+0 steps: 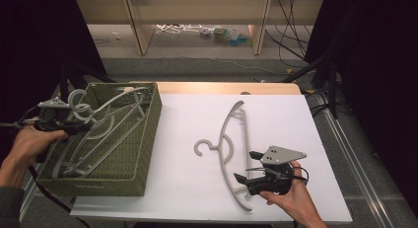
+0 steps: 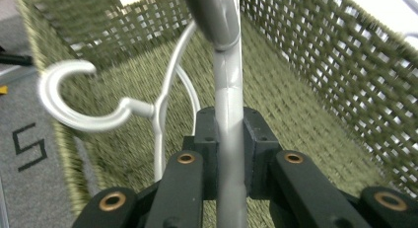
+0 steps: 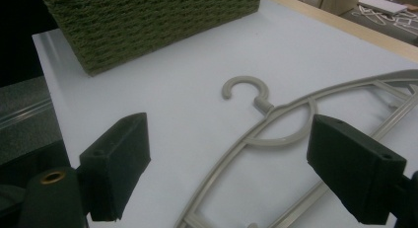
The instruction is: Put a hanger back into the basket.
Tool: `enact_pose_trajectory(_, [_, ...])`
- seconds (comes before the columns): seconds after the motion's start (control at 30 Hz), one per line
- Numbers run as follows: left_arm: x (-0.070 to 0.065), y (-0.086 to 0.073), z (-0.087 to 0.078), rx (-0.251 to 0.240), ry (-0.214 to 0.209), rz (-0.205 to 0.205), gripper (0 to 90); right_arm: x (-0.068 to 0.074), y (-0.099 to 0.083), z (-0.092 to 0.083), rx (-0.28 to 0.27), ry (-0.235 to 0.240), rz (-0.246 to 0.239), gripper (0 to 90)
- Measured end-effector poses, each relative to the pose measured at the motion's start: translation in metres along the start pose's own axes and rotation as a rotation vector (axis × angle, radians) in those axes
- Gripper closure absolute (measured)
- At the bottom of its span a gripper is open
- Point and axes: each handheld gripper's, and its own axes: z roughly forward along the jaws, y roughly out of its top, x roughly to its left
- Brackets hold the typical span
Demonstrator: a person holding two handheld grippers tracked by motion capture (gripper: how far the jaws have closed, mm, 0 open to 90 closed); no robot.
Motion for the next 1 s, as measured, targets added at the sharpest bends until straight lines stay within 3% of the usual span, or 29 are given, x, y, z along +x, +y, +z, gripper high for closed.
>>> enact_pose_trajectory(0.27, [-0.005,-0.004,0.027,0.044,-0.031,-0.018,79.3,0.000,0.000,0.001,0.002,0.004,-0.008,17.6])
enact_pose_trajectory(0.43, [-0.001,-0.008,0.028,0.022,-0.040,-0.055,78.9,0.000,-0.001,0.001,0.004,0.006,-0.009,17.6])
enact_pose_trajectory(0.57, [-0.001,-0.013,0.034,0.049,0.003,-0.061,77.9,0.001,-0.001,0.001,0.005,0.006,-0.005,17.6])
enact_pose_trajectory(0.7, [0.005,-0.017,0.039,0.036,0.031,-0.108,74.8,0.001,-0.001,0.002,0.009,0.007,-0.009,17.6])
enact_pose_trajectory(0.83, [0.008,-0.018,0.040,0.038,0.037,-0.131,73.3,0.000,-0.002,0.003,0.010,0.007,-0.002,17.6])
enact_pose_trajectory(1.0, [0.009,-0.019,0.043,0.049,0.086,-0.157,69.4,0.000,-0.002,0.003,0.014,0.011,-0.002,17.6])
